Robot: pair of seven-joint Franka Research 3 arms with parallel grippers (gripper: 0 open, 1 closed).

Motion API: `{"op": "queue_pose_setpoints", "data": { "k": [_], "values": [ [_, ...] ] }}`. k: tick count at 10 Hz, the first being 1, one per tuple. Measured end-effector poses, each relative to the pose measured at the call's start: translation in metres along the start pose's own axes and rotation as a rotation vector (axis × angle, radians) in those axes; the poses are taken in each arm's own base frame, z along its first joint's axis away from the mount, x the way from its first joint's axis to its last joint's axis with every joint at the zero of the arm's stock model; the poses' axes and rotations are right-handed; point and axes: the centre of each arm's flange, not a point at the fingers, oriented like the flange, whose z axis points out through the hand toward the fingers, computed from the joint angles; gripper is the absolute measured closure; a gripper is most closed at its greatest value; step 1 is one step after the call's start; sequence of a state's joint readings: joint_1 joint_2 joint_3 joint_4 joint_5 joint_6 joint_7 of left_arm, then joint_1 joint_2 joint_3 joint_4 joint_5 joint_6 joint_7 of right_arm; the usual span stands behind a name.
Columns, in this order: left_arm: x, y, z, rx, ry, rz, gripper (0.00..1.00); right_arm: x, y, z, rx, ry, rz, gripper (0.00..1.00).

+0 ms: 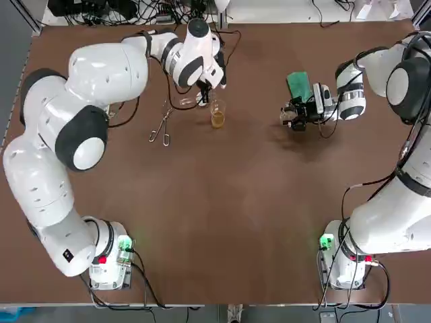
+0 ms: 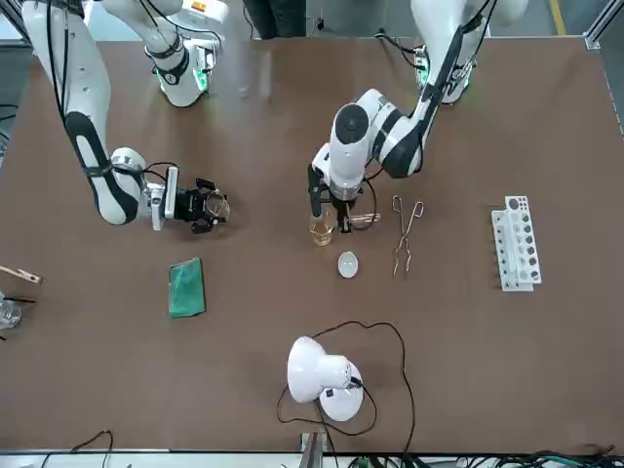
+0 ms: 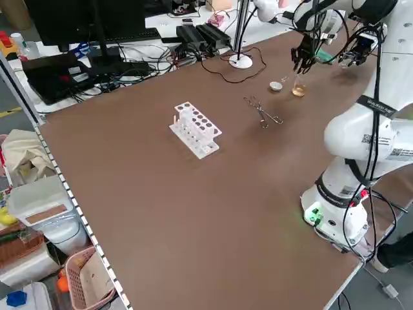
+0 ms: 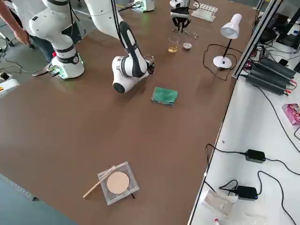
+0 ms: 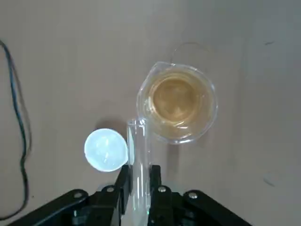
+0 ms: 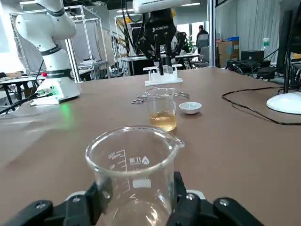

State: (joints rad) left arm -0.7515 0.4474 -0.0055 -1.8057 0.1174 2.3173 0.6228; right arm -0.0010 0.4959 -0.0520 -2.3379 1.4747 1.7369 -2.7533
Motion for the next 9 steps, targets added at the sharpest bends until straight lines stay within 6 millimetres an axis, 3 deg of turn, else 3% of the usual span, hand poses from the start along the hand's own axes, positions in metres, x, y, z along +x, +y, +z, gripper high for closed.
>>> {"op": "queue_pose_setpoints", "data": {
  "k": [9],
  "values": [
    [0.022, 0.02, 0.008, 0.049, -0.118, 0.029, 0.78, 0.0, 0.0, 0.0, -0.001, 0.0, 0.0, 0.41]
  ]
}}
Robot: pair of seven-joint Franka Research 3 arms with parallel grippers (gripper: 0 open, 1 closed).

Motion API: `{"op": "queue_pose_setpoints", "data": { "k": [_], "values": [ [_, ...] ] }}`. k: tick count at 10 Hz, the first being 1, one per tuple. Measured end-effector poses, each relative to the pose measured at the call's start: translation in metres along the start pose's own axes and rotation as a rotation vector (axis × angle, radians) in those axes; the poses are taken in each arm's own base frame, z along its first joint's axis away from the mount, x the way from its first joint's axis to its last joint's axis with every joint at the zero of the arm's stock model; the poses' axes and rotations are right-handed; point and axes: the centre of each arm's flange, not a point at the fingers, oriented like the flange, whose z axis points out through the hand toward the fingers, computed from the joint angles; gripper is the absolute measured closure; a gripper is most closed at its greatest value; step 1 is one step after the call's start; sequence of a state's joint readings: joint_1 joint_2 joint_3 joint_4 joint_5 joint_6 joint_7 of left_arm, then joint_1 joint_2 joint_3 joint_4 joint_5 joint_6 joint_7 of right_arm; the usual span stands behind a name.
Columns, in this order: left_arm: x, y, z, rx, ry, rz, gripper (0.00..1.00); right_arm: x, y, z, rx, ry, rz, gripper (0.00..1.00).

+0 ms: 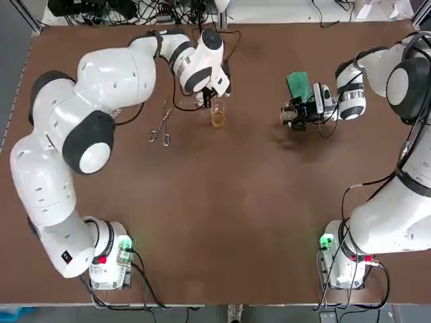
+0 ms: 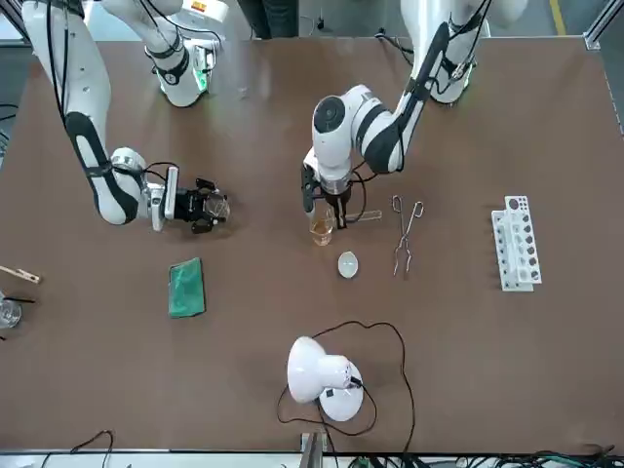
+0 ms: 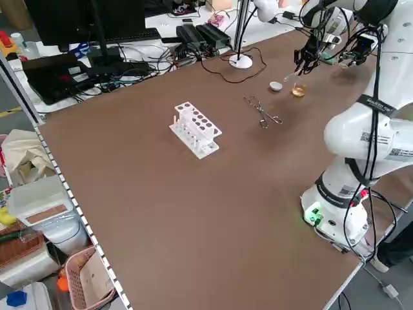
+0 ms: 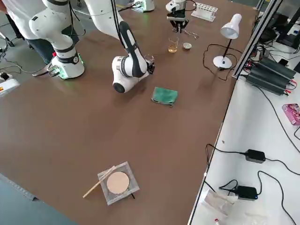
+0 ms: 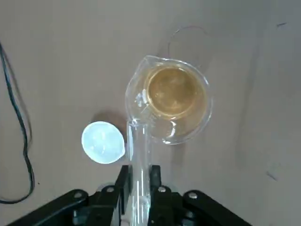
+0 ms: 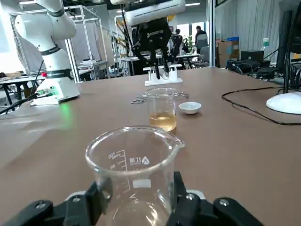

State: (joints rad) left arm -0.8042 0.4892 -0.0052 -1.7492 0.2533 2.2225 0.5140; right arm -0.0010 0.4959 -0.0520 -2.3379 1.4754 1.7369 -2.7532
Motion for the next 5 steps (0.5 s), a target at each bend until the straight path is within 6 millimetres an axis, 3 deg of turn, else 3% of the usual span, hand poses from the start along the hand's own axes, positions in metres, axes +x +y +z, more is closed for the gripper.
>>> {"op": "queue_pose_setpoints", "data": {
  "k": [5],
  "values": [
    [0.0128, 0.0032, 0.0034, 0.072, -0.071, 0.035, 0.78, 0.0001, 0.0002, -0.0001, -0.001, 0.0, 0.0, 0.41]
  ]
}}
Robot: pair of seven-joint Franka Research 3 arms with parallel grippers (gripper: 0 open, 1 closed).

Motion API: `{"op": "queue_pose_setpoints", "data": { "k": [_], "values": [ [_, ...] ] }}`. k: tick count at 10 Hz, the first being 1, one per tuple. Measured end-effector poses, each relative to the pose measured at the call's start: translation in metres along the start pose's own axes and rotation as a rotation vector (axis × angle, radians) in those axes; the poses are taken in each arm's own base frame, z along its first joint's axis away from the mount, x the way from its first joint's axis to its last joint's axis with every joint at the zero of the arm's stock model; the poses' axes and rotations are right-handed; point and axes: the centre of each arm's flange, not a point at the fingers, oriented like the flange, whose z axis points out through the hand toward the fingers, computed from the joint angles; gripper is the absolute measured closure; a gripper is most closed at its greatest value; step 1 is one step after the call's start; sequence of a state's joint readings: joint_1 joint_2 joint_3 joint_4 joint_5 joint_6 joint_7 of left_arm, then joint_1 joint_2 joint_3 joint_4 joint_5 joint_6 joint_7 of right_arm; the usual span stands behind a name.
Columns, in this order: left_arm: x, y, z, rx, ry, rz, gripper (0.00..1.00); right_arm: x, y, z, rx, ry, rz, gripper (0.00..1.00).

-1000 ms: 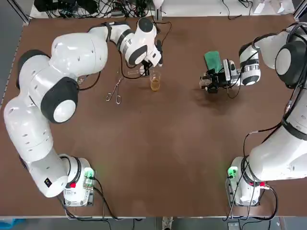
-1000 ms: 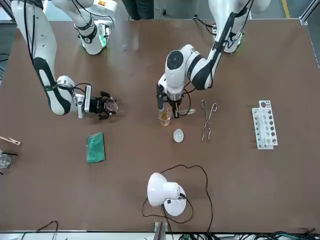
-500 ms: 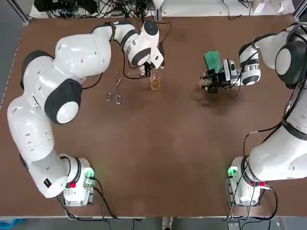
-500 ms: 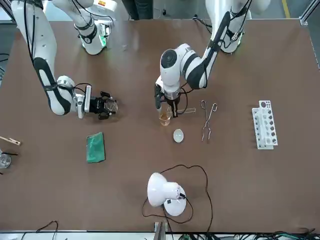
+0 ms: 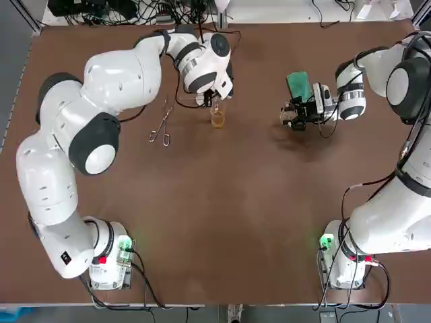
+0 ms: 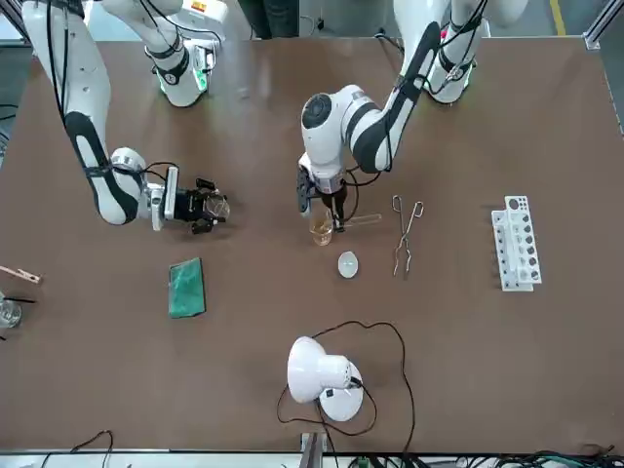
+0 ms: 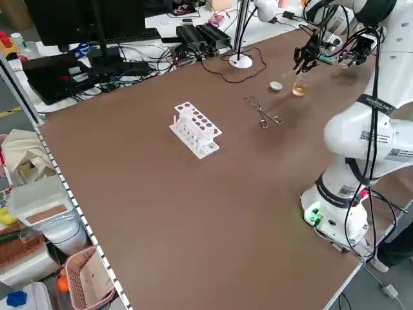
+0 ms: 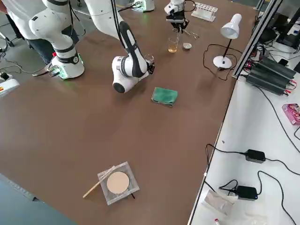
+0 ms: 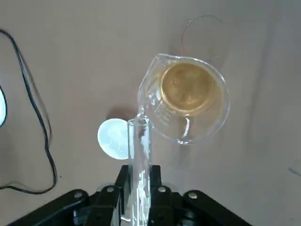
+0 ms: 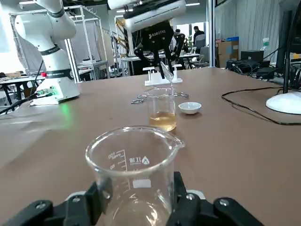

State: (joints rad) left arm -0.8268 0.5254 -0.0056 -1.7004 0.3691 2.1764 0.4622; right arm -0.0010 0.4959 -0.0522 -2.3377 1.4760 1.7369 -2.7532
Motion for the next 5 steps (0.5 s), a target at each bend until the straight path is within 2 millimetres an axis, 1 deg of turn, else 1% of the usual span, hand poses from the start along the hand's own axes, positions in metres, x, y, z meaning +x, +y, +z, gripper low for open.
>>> {"op": "queue_pose_setpoints", "data": {
  "k": [1, 5],
  "values": [
    [0.0011, 0.0009, 0.003, -0.003, -0.019, 0.002, 0.78, 0.0, 0.0, 0.0, 0.0, 0.0, 0.0, 0.41],
    [0.0063, 0.0042, 0.0042, 0.008, -0.04, 0.018, 0.78, 0.0001, 0.0001, 0.0, -0.001, 0.0, 0.0, 0.41]
  ]
}}
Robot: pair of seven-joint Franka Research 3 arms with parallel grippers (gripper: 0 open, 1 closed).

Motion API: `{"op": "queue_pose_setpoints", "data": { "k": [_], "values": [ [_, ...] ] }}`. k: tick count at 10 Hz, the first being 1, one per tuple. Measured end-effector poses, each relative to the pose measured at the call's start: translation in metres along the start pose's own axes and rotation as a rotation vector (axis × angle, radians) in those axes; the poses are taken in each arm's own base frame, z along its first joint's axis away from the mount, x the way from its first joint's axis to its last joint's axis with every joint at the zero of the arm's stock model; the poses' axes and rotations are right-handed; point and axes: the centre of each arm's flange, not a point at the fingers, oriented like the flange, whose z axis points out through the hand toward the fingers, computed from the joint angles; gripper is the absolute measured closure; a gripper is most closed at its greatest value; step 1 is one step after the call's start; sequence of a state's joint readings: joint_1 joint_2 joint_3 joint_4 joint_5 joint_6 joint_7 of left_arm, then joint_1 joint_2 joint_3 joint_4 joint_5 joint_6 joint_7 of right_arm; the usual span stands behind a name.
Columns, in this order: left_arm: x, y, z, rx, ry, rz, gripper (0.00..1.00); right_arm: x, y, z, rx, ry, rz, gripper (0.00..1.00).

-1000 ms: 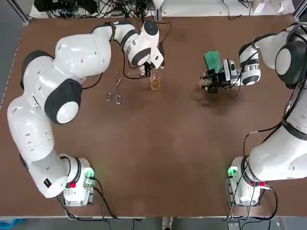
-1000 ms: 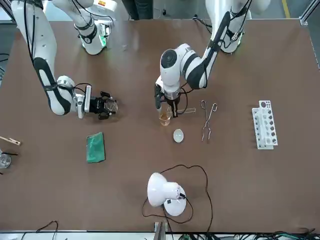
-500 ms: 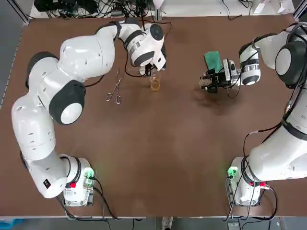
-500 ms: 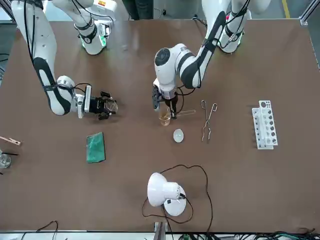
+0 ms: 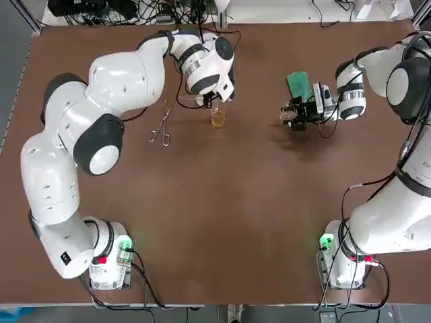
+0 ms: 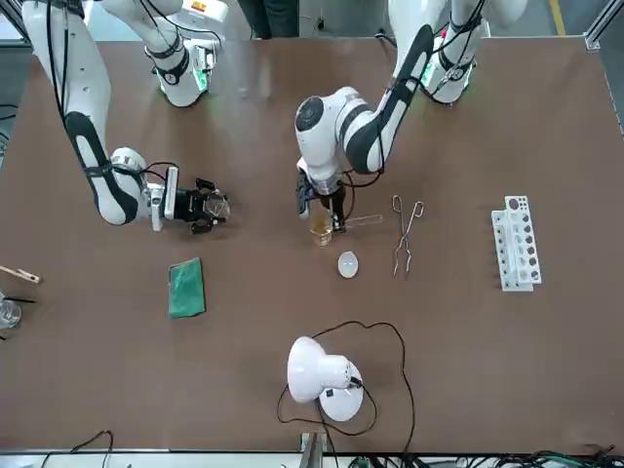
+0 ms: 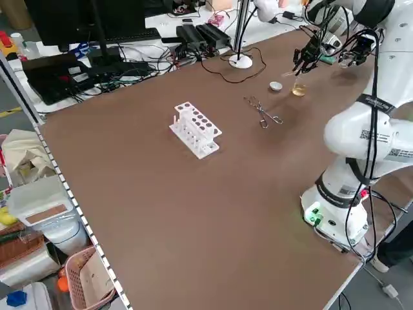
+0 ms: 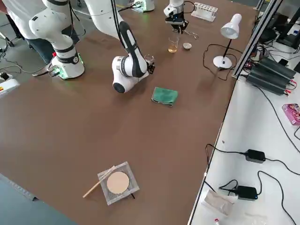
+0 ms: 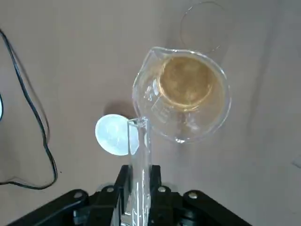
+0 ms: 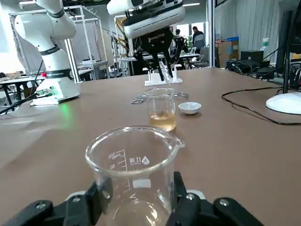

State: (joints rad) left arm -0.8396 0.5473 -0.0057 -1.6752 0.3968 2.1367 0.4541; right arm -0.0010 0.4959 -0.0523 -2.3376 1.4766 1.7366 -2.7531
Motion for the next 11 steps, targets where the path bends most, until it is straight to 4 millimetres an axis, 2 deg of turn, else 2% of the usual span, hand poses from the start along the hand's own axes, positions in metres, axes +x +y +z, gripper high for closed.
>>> {"op": "queue_pose_setpoints", "data": {
  "k": [5, 8, 11],
  "values": [
    [0.007, 0.01, -0.006, 0.006, -0.044, 0.027, 0.78, 0.0, 0.0, 0.0, -0.001, 0.0, 0.0, 0.41],
    [0.007, 0.007, -0.009, 0.052, -0.082, 0.057, 0.78, 0.0, 0.001, -0.001, -0.003, 0.0, 0.0, 0.41],
    [0.016, 0.011, -0.011, 0.055, -0.088, 0.067, 0.78, 0.0, 0.001, -0.001, -0.004, 0.001, 0.0, 0.41]
  ]
}}
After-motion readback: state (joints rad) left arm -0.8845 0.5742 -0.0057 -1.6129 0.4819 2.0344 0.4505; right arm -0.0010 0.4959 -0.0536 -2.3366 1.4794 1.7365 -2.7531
